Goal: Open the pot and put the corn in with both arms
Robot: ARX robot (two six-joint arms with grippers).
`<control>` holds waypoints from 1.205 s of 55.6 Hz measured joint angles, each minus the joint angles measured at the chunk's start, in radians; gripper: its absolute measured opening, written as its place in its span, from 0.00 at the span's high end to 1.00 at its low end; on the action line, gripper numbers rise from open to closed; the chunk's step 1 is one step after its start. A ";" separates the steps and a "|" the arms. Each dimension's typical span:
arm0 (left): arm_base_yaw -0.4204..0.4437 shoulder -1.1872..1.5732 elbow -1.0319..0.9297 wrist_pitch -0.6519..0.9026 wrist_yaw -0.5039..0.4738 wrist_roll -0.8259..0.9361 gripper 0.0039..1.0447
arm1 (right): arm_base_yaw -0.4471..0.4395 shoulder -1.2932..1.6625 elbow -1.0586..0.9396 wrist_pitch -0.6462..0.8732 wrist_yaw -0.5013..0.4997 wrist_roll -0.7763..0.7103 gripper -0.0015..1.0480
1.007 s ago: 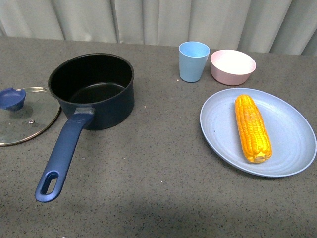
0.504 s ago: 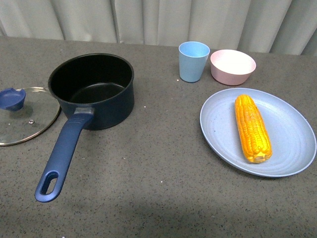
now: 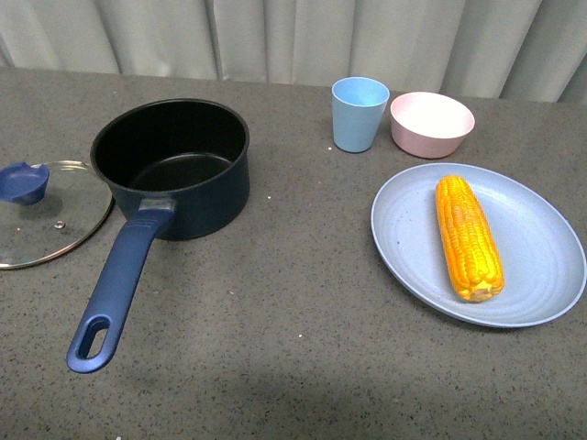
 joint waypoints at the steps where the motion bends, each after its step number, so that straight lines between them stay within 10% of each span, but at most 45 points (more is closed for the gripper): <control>1: 0.000 0.000 0.000 0.000 0.000 0.000 0.97 | 0.000 0.000 0.000 0.000 0.000 0.000 0.09; 16: 0.000 -0.002 0.000 -0.002 0.000 0.000 0.67 | -0.001 0.100 0.042 -0.079 -0.054 -0.072 0.09; 34: -0.001 -0.002 0.000 -0.002 0.000 0.000 0.05 | 0.130 1.101 0.318 0.342 -0.033 -0.045 0.09; 67: -0.001 -0.003 0.000 -0.002 0.000 0.003 0.06 | 0.253 1.962 0.863 0.139 0.149 0.227 0.09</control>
